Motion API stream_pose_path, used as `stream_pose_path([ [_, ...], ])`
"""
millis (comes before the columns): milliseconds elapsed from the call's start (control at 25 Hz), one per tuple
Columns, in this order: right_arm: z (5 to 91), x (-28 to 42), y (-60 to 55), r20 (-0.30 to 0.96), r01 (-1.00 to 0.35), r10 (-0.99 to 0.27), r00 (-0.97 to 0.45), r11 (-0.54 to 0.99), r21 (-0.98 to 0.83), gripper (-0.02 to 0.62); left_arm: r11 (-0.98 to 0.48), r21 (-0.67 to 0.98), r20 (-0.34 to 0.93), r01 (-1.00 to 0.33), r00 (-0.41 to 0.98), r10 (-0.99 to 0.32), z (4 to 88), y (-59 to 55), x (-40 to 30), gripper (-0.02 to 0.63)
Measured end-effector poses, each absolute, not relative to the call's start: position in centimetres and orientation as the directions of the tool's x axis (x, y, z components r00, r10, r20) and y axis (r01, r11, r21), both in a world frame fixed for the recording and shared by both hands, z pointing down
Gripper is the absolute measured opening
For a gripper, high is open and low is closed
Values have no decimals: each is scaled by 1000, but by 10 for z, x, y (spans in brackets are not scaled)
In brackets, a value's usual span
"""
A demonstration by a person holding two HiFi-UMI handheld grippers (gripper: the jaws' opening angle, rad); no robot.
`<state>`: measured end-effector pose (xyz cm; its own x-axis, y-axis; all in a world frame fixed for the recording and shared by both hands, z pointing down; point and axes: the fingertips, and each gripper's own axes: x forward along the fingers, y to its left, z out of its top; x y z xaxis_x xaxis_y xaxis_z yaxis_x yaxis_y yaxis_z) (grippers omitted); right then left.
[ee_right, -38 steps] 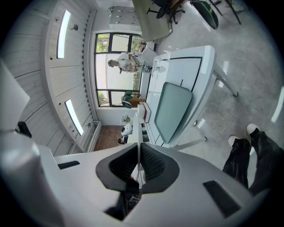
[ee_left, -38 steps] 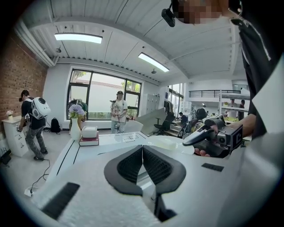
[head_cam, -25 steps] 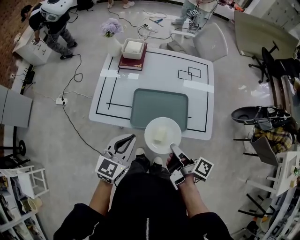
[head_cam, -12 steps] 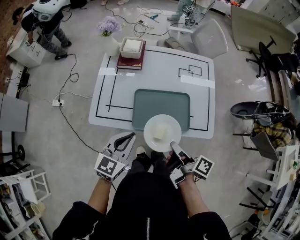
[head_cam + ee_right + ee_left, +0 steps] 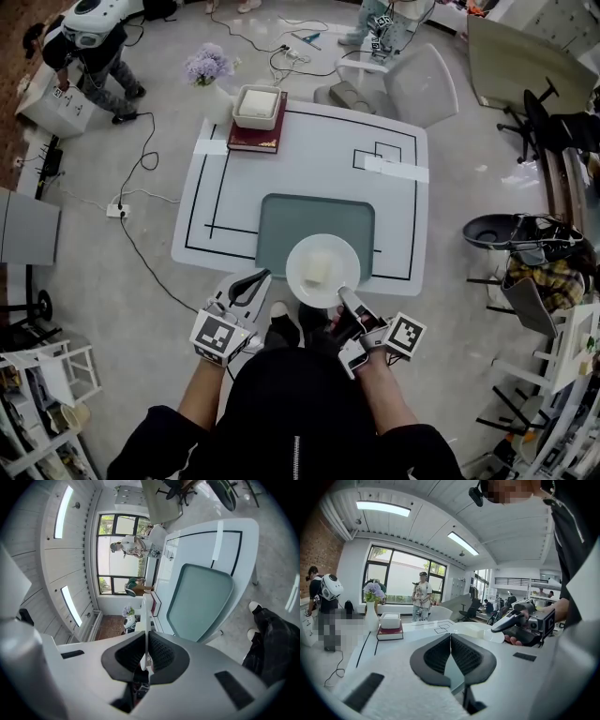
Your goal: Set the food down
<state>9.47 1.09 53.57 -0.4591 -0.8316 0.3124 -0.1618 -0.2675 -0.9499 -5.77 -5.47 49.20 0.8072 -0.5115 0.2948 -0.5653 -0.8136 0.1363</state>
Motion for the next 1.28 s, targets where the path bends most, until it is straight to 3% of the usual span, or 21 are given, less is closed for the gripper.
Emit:
stream_pose_path([
  [480, 534, 137, -53, 271, -142, -785, -557, -232, -962, 18, -758, 113, 302, -642, 749, -589, 474, -113, -11, 9],
  [1280, 575, 148, -74, 389, -224, -719, -575, -319, -921, 18, -717, 158, 333, -678, 721, -608, 484, -136, -13, 9],
])
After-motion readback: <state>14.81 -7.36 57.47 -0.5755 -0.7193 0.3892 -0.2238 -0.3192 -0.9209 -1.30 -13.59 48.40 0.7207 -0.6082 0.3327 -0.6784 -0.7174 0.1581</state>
